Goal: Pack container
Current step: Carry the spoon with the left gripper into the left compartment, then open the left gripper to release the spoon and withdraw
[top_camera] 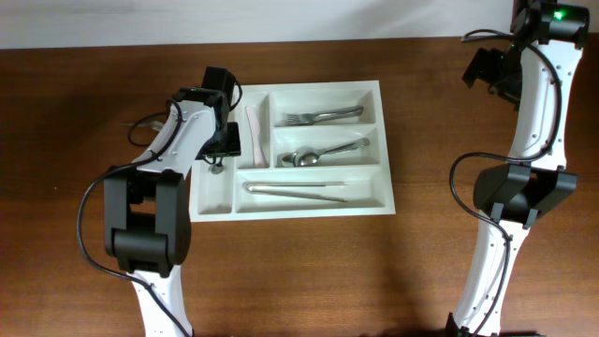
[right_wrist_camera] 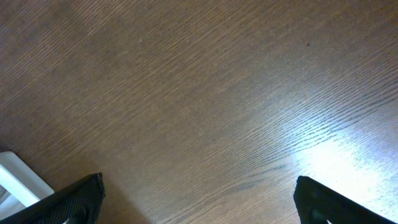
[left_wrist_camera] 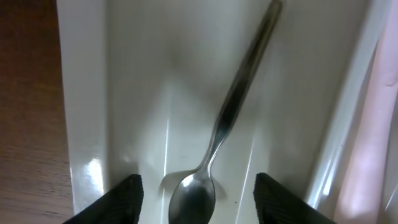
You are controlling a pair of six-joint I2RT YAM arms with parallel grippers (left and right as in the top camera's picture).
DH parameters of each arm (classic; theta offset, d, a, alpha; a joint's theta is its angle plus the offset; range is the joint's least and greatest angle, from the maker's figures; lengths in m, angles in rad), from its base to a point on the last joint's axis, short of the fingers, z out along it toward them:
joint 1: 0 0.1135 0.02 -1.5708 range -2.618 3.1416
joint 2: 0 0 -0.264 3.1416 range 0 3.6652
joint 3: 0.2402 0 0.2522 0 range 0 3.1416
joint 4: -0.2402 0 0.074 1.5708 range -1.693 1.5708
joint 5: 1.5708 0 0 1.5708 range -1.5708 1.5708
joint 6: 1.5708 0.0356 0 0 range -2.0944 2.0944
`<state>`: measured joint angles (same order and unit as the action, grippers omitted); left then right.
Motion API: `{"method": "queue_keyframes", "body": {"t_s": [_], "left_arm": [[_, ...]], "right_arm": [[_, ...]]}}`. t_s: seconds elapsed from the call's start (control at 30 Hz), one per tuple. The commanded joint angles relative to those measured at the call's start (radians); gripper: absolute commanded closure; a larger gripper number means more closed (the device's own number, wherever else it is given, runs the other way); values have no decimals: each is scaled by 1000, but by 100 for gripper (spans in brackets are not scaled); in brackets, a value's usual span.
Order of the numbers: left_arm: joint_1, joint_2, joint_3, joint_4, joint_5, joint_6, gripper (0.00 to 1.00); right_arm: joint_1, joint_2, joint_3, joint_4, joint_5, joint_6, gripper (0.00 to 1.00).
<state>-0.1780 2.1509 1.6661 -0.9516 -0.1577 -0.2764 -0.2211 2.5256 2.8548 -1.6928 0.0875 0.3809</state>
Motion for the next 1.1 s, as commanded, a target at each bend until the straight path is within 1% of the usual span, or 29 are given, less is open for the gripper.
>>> {"method": "queue_keyframes", "body": {"t_s": [0.0,0.13,0.3,0.33,0.43,0.47,0.7,0.8,0.83,0.9,1.0,1.07], "left_arm": [[0,8,0,18,11,-11,34],[6,8,13,24,12,-25,32],[13,8,45,24,12,-25,32],[13,8,54,24,12,-25,34],[13,8,79,23,12,-25,50],[13,8,87,23,12,-24,52],[13,8,118,23,12,-24,52],[14,8,136,23,11,-24,50],[15,8,146,23,11,-25,46],[22,8,167,24,11,-31,42],[55,7,215,23,2,-141,39],[87,7,251,20,5,-218,33]], "right_arm": [[-5,-32,15,-5,2,-7,1],[-5,-32,15,-5,2,-7,1],[-5,-32,15,-6,2,-7,1],[-5,-32,15,-5,2,-7,1],[-5,-32,15,-5,2,-7,1],[-5,-32,15,-6,2,-7,1],[-5,-32,15,-6,2,-7,1],[-5,-32,15,-6,2,-7,1],[-5,-32,15,-6,2,-7,1],[-5,-32,15,-6,2,-7,1],[-5,-32,15,-6,2,-7,1],[-5,-32,15,-6,2,-7,1]]}}
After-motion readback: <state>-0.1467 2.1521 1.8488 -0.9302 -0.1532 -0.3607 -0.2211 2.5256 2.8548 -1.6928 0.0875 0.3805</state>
